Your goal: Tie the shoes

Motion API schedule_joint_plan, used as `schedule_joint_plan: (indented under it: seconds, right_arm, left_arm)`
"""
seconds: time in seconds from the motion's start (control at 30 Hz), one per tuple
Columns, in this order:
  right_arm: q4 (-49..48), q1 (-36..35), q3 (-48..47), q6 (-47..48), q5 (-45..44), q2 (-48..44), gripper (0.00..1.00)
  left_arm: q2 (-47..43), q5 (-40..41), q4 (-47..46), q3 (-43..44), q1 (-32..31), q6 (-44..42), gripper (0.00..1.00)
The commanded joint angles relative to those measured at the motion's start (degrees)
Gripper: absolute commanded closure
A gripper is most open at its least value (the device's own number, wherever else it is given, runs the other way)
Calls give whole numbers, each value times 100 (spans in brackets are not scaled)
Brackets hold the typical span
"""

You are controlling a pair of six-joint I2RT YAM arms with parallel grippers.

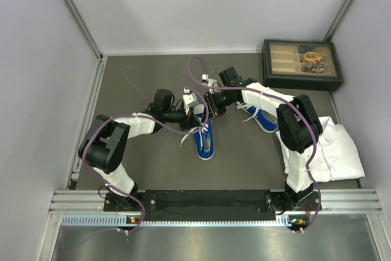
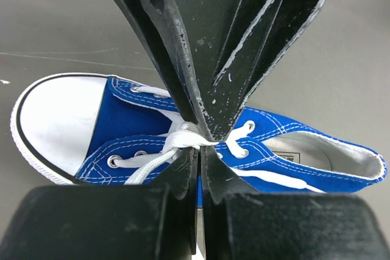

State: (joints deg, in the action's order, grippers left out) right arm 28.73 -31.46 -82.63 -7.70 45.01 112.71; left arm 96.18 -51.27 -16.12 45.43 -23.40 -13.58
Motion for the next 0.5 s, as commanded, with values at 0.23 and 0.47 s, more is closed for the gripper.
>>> schedule_joint_plan:
  seconds: [0.23, 0.47]
  right_arm:
    - [-254, -53, -218, -205, 271, 14, 75]
    - [-289, -44, -183, -267, 315, 24, 76]
  left_arm:
    - [129, -296, 293, 317, -77, -461, 100]
    - [173, -410, 486, 396, -95, -680, 99]
